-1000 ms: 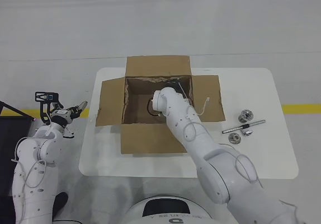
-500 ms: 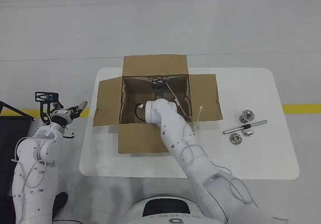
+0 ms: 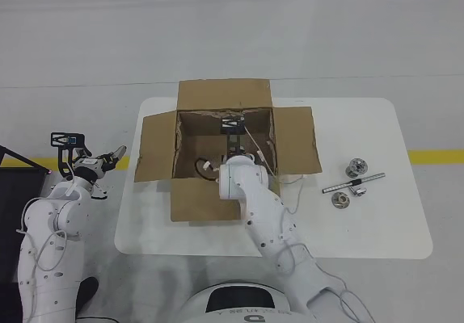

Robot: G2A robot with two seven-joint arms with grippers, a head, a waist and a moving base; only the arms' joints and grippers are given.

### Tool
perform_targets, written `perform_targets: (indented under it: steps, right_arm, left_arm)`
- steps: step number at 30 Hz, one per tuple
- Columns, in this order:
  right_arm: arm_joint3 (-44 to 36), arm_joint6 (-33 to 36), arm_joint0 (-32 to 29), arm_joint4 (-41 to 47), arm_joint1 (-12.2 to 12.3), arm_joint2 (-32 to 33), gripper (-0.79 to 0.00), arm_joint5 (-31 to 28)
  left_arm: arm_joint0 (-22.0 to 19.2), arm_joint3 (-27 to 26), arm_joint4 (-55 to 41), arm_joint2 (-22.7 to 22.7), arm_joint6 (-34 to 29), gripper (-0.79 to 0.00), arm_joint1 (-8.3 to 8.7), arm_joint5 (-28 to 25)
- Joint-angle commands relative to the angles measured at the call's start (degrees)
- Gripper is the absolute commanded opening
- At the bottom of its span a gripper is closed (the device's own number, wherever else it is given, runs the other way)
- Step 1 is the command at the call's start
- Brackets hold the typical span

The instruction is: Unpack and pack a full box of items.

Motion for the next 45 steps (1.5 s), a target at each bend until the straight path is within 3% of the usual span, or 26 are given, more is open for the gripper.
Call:
perform_targets:
  steps: [1, 5, 7, 10, 19, 40, 45]
  right_arm:
    - [-1.85, -1.12, -1.23, 0.57, 0.37, 0.24, -0.785, 0.15]
    - [-1.42, 0.87, -1.02, -1.16, 0.61, 0.67, -0.785, 3.1]
    - [1.35, 2.84, 1.08, -2.77, 0.4, 0.92, -0.603, 5.49]
    - [7.42, 4.95, 5.32, -3.57, -0.18, 1.2, -0.536, 9.05]
    - [23.27, 9.26, 15.19, -3.08, -1.75, 0.82, -0.536, 11.8]
    - [50.13, 3.3, 28.77, 5.77, -5.3, 1.35, -0.582, 14.39]
    - [54.46, 0.83, 31.0, 8.54, -5.76, 2.31, -0.631, 14.03]
  left_arm:
    - [0.0, 0.0, 0.0, 0.0, 0.0, 0.0, 0.0, 0.0]
    - [0.0, 0.0, 0.0, 0.0, 0.0, 0.0, 0.0, 0.0]
    - [0.0, 0.0, 0.0, 0.0, 0.0, 0.0, 0.0, 0.0]
    - [0.0, 0.0, 0.0, 0.0, 0.0, 0.0, 0.0, 0.0]
    - [0.0, 0.0, 0.0, 0.0, 0.0, 0.0, 0.0, 0.0]
    - [0.0, 0.0, 0.0, 0.0, 0.0, 0.0, 0.0, 0.0]
    - [0.0, 0.0, 0.0, 0.0, 0.0, 0.0, 0.0, 0.0]
